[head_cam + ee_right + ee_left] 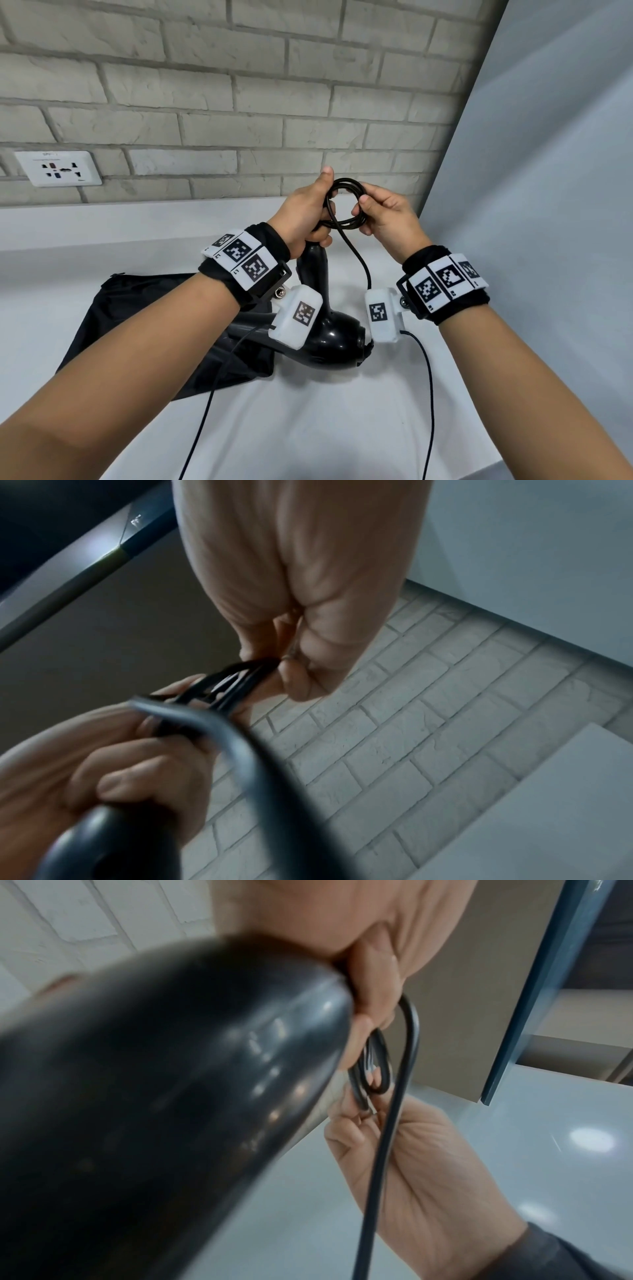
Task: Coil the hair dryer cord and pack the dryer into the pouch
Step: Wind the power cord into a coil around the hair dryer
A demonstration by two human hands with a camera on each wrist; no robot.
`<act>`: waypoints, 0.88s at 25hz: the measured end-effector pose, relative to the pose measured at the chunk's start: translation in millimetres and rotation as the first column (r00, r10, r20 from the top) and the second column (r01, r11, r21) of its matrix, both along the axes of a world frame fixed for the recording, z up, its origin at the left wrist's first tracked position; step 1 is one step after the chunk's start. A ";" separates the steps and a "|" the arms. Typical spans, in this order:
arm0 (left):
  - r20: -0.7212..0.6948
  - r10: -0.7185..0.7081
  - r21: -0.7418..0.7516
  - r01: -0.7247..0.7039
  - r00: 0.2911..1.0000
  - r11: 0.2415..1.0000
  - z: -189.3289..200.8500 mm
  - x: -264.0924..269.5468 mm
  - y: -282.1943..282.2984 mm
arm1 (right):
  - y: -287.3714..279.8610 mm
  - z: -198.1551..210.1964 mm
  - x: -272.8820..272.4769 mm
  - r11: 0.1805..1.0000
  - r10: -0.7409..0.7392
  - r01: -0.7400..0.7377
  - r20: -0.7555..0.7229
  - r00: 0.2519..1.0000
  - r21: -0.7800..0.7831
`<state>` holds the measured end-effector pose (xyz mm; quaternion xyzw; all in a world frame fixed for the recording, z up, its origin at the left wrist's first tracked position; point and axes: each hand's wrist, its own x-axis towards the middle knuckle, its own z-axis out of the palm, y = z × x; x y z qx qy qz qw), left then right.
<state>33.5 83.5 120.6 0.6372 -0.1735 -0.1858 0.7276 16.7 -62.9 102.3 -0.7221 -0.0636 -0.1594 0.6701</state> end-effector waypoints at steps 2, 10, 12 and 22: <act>-0.012 0.026 -0.013 -0.026 1.000 1.000 -1.5 1.6 0.4 | 3.4 -1.2 -2.3 0.999 0.003 -0.003 0.010 1.000 -0.034; 0.016 0.014 0.045 -0.014 1.000 0.999 -1.8 4.0 0.9 | 8.1 2.1 -6.5 0.987 -0.051 0.045 -0.030 0.998 -0.153; 0.008 0.007 0.059 -0.008 1.000 0.998 -1.4 4.4 0.2 | 9.7 6.4 -7.8 1.000 0.007 -0.010 -0.096 0.995 -0.024; -0.011 -0.036 0.040 0.036 0.999 0.999 2.3 2.7 2.0 | 21.8 16.7 -7.3 0.947 0.210 -0.182 -0.082 0.974 0.263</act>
